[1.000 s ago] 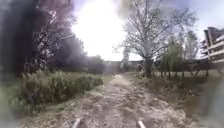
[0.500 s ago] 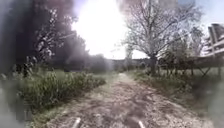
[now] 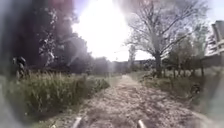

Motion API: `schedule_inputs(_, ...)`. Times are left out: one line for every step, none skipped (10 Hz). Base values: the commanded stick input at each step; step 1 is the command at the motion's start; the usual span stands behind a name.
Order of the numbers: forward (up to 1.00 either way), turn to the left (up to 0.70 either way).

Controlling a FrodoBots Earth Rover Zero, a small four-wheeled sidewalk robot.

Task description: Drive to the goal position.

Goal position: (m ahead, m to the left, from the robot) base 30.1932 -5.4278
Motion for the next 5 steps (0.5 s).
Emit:
schedule_inputs(0.70, -0.35)
schedule_inputs(0.70, -0.35)
schedule_inputs(0.70, -0.35)
schedule_inputs(0.70, -0.16)
schedule_inputs(0.70, -0.01)
